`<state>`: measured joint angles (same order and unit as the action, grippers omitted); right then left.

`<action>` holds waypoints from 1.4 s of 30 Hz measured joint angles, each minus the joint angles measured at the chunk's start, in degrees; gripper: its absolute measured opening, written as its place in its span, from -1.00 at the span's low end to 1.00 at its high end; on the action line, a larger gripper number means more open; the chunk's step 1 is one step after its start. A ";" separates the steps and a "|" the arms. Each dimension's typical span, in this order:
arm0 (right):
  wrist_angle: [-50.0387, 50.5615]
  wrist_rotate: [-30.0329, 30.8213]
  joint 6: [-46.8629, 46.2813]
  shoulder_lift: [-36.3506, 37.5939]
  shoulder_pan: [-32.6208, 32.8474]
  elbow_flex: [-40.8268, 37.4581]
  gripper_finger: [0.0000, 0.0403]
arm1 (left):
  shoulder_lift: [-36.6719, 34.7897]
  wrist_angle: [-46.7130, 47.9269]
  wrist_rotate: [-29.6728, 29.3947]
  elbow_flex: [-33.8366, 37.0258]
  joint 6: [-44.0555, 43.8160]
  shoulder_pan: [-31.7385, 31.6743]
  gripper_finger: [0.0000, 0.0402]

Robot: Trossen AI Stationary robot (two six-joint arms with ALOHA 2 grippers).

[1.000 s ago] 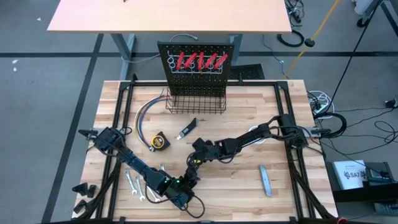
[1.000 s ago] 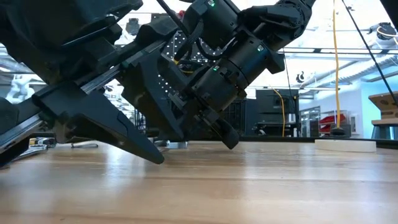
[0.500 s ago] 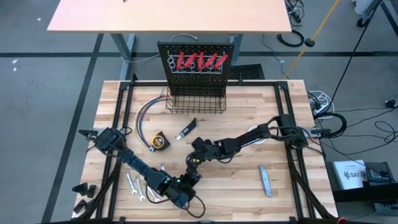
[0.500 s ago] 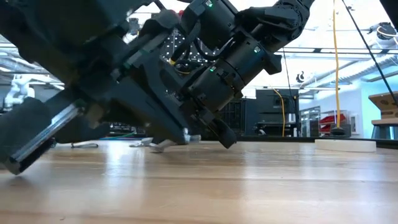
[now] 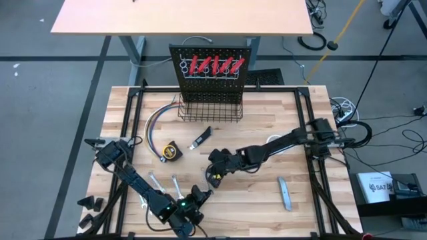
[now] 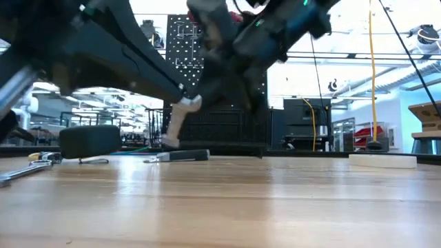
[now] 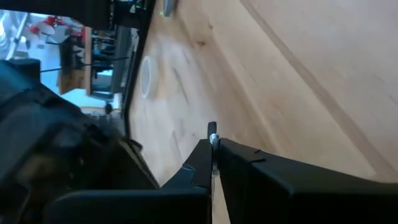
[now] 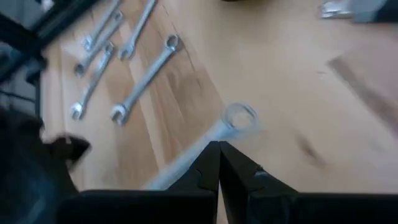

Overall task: Hang tools onto peg board
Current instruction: Hang the wrench on the peg board

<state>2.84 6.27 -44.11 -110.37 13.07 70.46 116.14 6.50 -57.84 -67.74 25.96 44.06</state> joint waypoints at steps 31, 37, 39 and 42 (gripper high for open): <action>-61.93 6.22 10.15 17.27 17.64 -29.53 -0.93 | -0.97 -6.13 -7.84 -18.93 44.33 4.89 -0.95; -58.92 7.13 4.37 17.27 17.58 -29.53 -0.62 | -0.94 -2.31 -9.21 -18.93 53.91 4.08 -0.95; -57.86 7.25 4.32 17.22 17.31 -29.53 -0.51 | -0.94 -2.11 -9.62 -18.93 54.04 3.74 -0.95; -56.73 8.99 4.13 17.22 16.94 -29.51 -0.33 | -0.94 -2.10 -9.73 -18.93 54.01 3.52 -0.95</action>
<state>-53.89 15.26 -39.98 -93.14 30.00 40.95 115.20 4.40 -67.57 -86.67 79.97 47.58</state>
